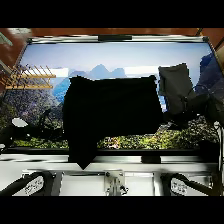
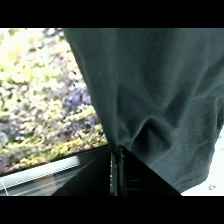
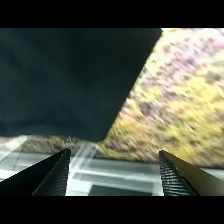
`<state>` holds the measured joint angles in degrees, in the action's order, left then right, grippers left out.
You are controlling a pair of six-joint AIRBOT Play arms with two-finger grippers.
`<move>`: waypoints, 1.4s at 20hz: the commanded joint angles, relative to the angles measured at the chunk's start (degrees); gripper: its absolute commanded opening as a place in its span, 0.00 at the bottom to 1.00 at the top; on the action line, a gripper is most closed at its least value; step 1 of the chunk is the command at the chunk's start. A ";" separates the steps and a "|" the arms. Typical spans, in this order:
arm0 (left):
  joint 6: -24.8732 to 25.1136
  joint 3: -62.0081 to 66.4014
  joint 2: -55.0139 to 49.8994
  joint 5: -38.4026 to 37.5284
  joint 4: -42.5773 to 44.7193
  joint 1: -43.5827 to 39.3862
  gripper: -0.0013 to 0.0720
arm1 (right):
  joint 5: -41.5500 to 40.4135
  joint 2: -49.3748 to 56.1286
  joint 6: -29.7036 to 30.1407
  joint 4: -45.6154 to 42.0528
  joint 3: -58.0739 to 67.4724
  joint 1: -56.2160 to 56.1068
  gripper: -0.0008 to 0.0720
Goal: Fold the shirts.
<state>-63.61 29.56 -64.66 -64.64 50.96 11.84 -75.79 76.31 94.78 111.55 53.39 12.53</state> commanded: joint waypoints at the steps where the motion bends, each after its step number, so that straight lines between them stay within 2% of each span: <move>1: 0.63 1.05 0.04 -0.55 -0.04 -0.02 0.06 | 3.87 3.41 -1.51 0.66 -1.38 -1.70 0.92; 2: 0.63 1.86 0.04 -0.52 -0.04 -0.02 0.06 | 4.76 4.66 -1.86 1.29 -1.36 -1.68 0.88; 4: 0.63 3.74 0.04 -0.46 -0.13 -0.07 0.06 | 7.43 6.10 -3.19 1.88 -1.36 -1.68 0.64; 5: 1.01 4.79 0.04 -0.50 -0.55 -0.07 0.06 | 8.74 6.43 -4.20 2.32 -1.36 -1.68 0.58; 6: 1.05 5.86 0.04 -0.50 -0.98 -0.07 0.06 | 9.53 6.49 -4.39 3.61 -1.36 -1.68 0.47; 8: 1.05 8.52 0.04 -0.52 -2.16 -0.07 0.06 | 9.64 6.43 -3.87 7.10 -1.29 -1.68 0.14; 9: 1.03 10.19 0.04 -0.68 -2.82 -0.07 0.06 | 9.44 6.36 -2.49 8.76 -1.29 -1.68 0.10; 14: 1.03 19.85 0.33 -4.44 -3.45 -0.07 0.06 | 5.95 4.61 1.46 9.14 4.48 -1.64 0.09; 18: 1.01 25.77 0.46 -4.46 -3.45 -0.02 0.05 | 5.22 1.01 0.59 7.30 7.15 -1.64 0.09; 21: 1.03 33.48 2.49 -4.02 -3.48 -0.02 0.05 | 4.72 -3.76 6.51 10.29 9.73 -1.66 0.09; 25: 0.94 56.46 9.44 5.60 -4.79 0.00 0.05 | 13.60 -16.76 11.45 8.20 25.00 -1.64 0.09; 28: -1.51 73.72 13.64 13.75 -4.74 -0.02 0.05 | 28.22 -26.64 12.02 7.67 36.09 -1.64 0.09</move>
<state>-62.89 88.58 -54.83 -59.33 46.24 11.79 -60.29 57.98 104.60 119.98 80.25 10.85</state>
